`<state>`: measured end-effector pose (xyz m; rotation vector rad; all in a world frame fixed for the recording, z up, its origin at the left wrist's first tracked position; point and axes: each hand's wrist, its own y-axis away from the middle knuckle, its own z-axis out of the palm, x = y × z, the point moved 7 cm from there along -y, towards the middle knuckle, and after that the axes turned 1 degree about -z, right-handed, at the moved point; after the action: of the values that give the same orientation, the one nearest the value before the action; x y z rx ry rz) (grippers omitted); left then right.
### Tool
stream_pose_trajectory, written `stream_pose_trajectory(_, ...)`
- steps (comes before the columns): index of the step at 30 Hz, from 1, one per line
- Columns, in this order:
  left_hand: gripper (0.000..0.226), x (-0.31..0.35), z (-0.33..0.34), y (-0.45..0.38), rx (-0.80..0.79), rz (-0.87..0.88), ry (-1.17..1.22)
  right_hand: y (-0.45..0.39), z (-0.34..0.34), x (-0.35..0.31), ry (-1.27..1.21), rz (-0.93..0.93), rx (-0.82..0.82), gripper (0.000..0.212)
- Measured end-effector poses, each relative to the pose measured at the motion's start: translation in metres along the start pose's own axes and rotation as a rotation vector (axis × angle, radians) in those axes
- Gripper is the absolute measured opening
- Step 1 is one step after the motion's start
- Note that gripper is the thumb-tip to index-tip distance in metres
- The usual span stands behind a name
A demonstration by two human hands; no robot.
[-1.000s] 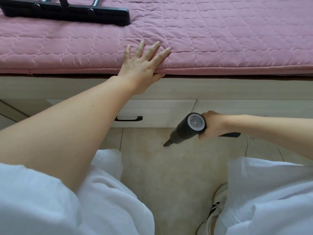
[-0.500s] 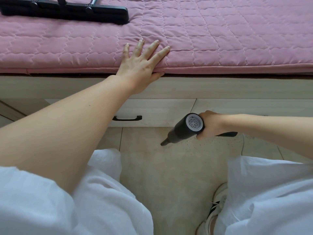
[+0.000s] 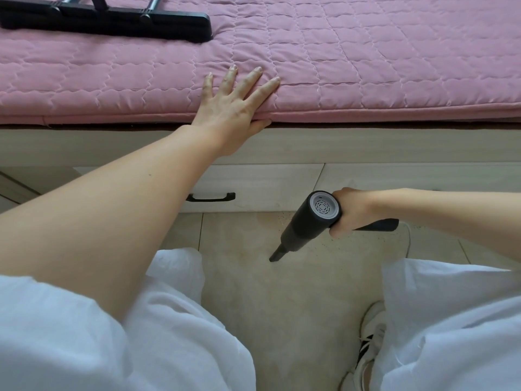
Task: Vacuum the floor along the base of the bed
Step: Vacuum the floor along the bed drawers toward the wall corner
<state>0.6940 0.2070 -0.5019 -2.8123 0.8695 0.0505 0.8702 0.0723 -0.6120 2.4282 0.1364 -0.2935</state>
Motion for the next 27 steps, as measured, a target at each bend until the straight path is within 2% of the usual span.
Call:
stream_pose_trajectory(6, 0.067, 0.001, -0.001, 0.0, 0.009, -0.004, 0.004, 0.001, -0.002, -0.002, 0.01, -0.007, 0.042, 0.017)
stream_pose_trajectory(18, 0.072, 0.023, -0.003, -0.01, 0.069, 0.007, -0.014, 0.014, -0.004, 0.028, -0.034, 0.039, 0.018, 0.02)
stream_pose_trajectory(27, 0.076, 0.046, -0.003, -0.024, 0.116, 0.0, -0.058, 0.006, -0.005, 0.046, -0.07, 0.011, 0.104, 0.027)
